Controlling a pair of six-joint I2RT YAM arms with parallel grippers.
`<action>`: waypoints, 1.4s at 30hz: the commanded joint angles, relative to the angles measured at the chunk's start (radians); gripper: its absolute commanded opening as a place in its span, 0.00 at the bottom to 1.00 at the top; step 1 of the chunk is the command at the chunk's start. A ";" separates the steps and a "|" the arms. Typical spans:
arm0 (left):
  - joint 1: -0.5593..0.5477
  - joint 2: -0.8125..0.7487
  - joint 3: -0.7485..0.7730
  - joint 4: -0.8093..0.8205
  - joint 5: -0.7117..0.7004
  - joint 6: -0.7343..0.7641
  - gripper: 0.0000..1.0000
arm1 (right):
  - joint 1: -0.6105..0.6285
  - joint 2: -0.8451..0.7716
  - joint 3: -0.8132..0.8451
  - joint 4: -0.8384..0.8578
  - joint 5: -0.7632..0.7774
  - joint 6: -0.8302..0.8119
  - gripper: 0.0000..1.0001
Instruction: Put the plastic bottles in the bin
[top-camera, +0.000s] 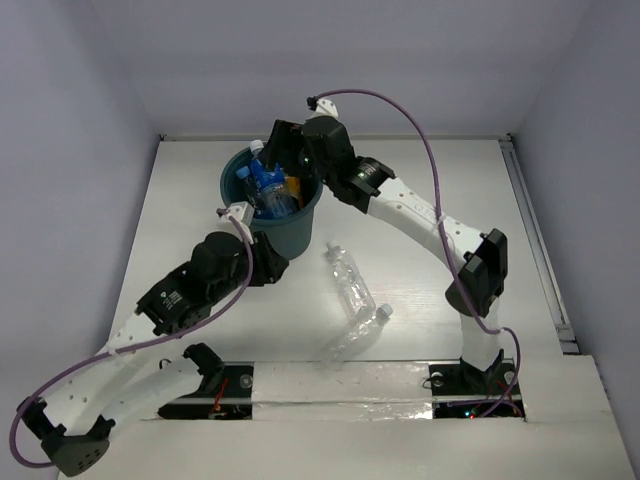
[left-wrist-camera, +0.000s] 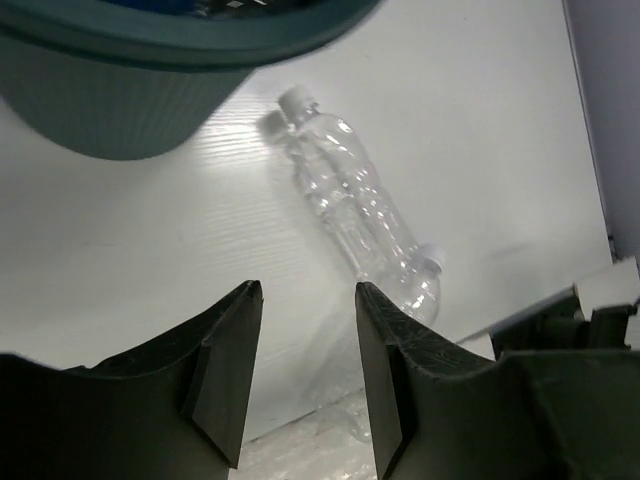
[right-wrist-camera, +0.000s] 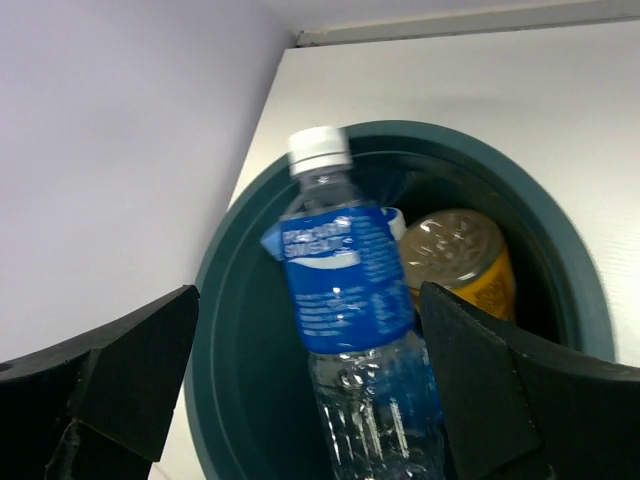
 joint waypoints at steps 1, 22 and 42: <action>-0.077 0.027 0.001 0.090 0.029 0.000 0.39 | 0.000 -0.099 -0.024 0.029 0.047 -0.053 0.97; -0.367 0.694 0.199 0.188 -0.183 -0.354 0.99 | -0.011 -1.182 -1.211 -0.274 -0.044 0.224 0.61; -0.309 1.061 0.302 0.271 -0.318 -0.415 0.77 | -0.011 -1.271 -1.510 -0.282 -0.400 0.322 0.99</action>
